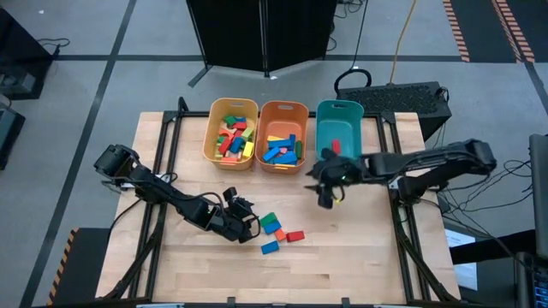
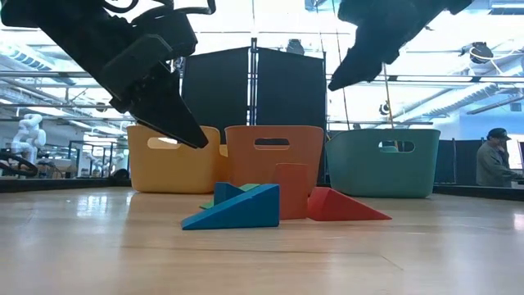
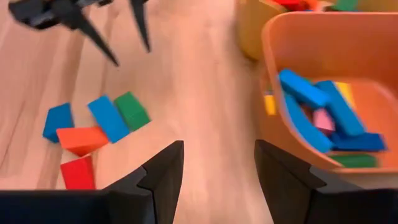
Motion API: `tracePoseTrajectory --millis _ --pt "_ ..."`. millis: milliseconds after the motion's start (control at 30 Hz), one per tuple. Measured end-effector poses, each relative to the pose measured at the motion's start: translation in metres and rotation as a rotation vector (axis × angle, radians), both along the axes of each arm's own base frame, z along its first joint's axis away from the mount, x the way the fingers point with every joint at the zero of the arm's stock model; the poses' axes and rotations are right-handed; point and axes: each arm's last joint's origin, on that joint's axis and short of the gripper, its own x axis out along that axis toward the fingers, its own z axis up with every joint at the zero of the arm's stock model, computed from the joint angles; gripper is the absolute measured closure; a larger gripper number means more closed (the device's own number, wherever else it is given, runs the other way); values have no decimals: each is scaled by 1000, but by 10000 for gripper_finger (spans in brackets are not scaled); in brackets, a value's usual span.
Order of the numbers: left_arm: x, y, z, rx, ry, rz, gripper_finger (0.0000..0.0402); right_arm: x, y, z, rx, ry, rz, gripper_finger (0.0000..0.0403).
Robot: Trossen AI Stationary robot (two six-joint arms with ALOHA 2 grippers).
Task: Sort blocks by size
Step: Put the green triangle block into the blue bin
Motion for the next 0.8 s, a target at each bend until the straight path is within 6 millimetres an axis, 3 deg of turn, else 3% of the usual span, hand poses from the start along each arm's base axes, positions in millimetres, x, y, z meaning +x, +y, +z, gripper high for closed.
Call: tracePoseTrajectory --millis 300,800 --pt "0 0 0 0 0 0 183 40 23 -47 1 58 134 218" --pt "1 0 0 -12 -9 1 183 85 31 -116 -73 99 304 218"
